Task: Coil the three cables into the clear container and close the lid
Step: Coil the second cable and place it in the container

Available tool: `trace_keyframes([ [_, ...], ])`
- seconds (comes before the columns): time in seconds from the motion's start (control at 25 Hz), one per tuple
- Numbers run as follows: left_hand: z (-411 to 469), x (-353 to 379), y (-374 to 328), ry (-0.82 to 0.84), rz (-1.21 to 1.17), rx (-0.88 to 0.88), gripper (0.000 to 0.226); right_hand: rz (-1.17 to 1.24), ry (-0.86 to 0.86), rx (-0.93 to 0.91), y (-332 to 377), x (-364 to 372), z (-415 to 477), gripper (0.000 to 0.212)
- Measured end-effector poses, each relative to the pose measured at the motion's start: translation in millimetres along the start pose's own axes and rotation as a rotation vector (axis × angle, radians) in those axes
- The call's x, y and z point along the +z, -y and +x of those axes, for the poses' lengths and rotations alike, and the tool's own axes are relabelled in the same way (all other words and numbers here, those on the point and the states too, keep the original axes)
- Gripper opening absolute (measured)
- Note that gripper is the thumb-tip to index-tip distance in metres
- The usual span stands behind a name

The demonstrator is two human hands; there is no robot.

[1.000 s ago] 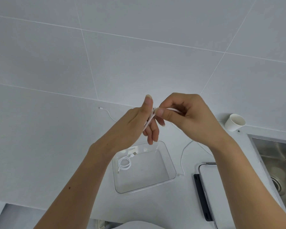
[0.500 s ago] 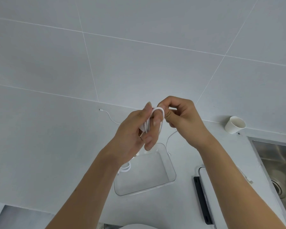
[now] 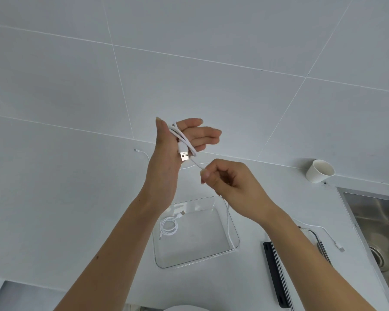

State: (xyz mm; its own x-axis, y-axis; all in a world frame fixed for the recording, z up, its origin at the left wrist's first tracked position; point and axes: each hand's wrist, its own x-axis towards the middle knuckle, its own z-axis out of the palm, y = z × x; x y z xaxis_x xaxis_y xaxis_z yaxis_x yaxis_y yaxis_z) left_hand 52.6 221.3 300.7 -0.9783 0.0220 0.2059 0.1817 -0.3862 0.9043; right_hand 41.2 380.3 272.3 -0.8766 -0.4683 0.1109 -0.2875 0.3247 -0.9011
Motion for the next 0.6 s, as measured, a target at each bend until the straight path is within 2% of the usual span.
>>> trace_keyframes([
  [0.12, 7.8, -10.2, 6.5, -0.054, 0.201, 0.043, 0.07, -0.056, 0.01, 0.007, 4.0, -3.7, -3.5, 0.025],
  [0.28, 3.9, -20.3, 15.7, -0.004, 0.66, 0.177, 0.074, -0.098, 0.006, -0.016, 15.4, -14.0, -2.1, 0.02],
  [0.36, 1.6, -21.4, 17.2, 0.02, 0.85, 0.175, 0.071, -0.116, 0.008, -0.033, 21.7, -22.4, 0.3, 0.02],
  [0.48, -0.5, -19.6, 14.3, 0.104, 0.986, 0.133, 0.076, -0.071, -0.014, -0.067, 32.4, -36.1, 3.3, 0.021],
  [0.6, -1.3, -17.6, 16.1, 0.248, 0.966, 0.092, 0.06, -0.088, -0.008, -0.116, 41.4, -43.2, 6.1, 0.02],
])
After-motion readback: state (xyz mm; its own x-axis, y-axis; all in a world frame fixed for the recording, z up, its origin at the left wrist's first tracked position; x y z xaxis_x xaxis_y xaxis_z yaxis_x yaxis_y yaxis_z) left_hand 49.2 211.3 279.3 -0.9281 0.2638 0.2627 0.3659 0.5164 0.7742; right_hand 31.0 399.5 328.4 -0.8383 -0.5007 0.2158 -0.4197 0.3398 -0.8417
